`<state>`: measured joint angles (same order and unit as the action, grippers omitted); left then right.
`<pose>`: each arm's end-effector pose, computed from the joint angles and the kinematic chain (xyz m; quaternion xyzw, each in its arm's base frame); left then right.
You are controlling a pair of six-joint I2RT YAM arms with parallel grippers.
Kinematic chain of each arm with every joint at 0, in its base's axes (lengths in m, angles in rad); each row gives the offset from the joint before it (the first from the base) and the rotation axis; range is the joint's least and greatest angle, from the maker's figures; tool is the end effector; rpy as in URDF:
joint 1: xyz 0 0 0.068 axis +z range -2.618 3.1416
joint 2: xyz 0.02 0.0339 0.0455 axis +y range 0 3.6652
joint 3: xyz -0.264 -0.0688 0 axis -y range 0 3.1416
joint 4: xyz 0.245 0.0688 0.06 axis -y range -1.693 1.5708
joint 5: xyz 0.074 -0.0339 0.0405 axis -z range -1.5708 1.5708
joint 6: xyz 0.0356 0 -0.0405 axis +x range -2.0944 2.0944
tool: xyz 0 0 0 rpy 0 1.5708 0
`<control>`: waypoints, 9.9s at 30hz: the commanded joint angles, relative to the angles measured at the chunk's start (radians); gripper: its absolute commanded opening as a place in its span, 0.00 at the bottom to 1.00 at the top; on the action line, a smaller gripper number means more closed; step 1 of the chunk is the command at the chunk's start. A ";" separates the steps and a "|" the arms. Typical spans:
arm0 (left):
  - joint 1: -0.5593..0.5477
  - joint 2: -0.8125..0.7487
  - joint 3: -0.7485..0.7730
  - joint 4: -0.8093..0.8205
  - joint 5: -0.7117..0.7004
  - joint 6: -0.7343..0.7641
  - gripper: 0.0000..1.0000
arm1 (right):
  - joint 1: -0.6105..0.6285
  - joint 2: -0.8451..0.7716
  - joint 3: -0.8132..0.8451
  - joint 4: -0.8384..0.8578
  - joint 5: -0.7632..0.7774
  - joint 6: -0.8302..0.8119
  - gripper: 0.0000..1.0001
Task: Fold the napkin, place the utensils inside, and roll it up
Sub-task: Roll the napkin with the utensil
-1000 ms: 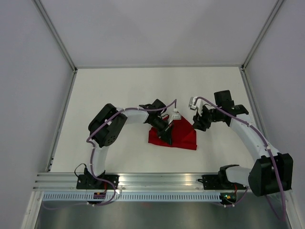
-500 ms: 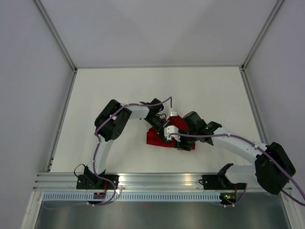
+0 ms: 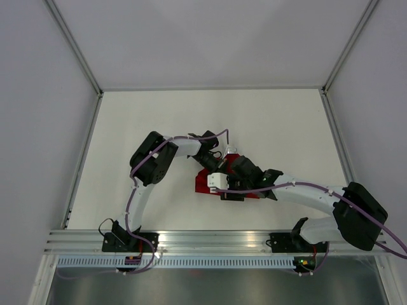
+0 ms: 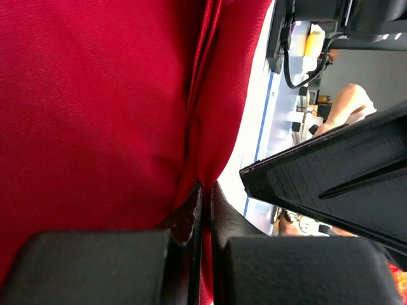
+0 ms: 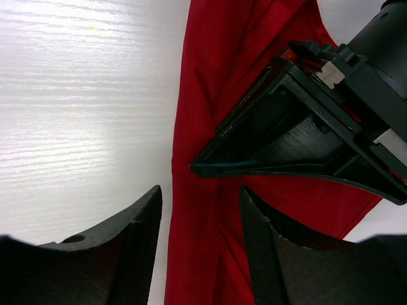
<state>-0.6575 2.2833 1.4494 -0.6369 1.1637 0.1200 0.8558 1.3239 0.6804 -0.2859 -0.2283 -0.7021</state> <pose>0.3049 -0.2767 0.0845 -0.3417 -0.7617 0.5403 0.1055 0.1595 0.1959 0.1834 -0.6879 0.6457 0.1318 0.3040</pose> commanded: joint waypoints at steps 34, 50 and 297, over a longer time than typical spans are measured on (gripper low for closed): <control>0.050 -0.004 0.022 -0.020 -0.203 -0.039 0.31 | 0.058 0.201 -0.073 0.111 0.104 -0.007 0.11; 0.173 -0.266 -0.172 0.302 -0.491 -0.215 0.36 | -0.018 0.366 0.125 -0.194 -0.143 -0.085 0.07; -0.341 -0.788 -0.814 1.000 -1.245 0.486 0.71 | -0.394 0.992 0.923 -0.791 -0.477 -0.206 0.03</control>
<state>-0.9653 1.4597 0.6140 0.3786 -0.0307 0.4484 0.4633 2.2391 1.6184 -1.0626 -0.8265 -0.8326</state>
